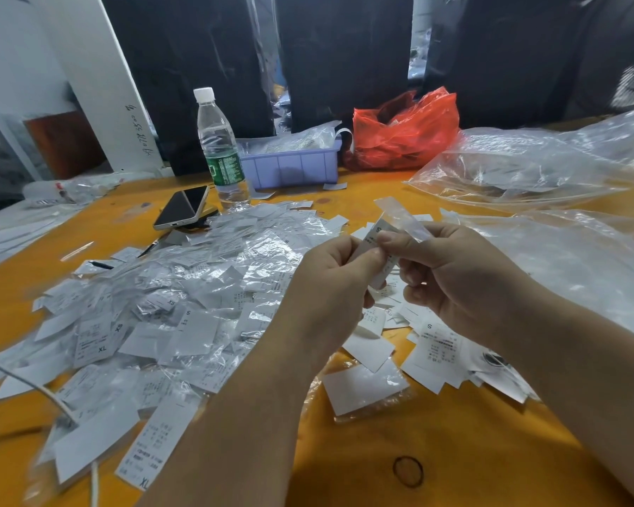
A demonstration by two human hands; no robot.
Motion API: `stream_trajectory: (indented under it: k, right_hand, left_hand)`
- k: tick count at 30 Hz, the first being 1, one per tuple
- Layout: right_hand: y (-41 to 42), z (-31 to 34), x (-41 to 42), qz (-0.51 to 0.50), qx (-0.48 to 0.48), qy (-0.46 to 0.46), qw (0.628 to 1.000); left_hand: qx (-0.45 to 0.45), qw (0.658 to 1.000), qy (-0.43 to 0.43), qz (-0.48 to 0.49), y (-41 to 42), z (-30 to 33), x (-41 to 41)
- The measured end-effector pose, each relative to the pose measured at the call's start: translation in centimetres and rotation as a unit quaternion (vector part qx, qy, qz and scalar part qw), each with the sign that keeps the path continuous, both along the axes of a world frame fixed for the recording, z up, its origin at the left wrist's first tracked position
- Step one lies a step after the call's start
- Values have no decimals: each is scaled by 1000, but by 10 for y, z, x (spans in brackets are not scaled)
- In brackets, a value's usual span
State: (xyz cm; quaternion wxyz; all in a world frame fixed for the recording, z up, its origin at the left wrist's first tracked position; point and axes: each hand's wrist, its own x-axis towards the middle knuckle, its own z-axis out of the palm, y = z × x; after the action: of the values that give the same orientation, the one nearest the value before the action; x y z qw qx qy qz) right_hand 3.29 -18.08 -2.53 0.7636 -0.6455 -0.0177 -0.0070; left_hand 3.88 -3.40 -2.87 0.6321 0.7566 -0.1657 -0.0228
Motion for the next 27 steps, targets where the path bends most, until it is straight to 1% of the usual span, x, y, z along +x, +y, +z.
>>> stream_trajectory:
  k: [4,8,12,15,18,22,27]
  right_hand:
    - [-1,1,0,4,-3,2,1000]
    - [-1,1,0,15,-18,2,1000]
    - [0,0,0,16,-65,-2,998]
    - [1,0,0,23,-64,3,998]
    - [1,1,-1,28,-68,4,997]
    - [0,0,-1,38,-81,3,996]
    - [1,1,-4,70,-104,17,992]
  left_hand:
    - [-15,1000,9,22,1,1,-1]
    - [-29,999,-8,37,0,1,-1]
    - [-28,998,-25,50,1,1,-1]
    - [-27,997,-30,59,1,1,0]
    - [-28,998,-13,60,1,1,0]
    - [-64,996,45,32,1,3,0]
    - [-70,996,45,24,0,4,-1]
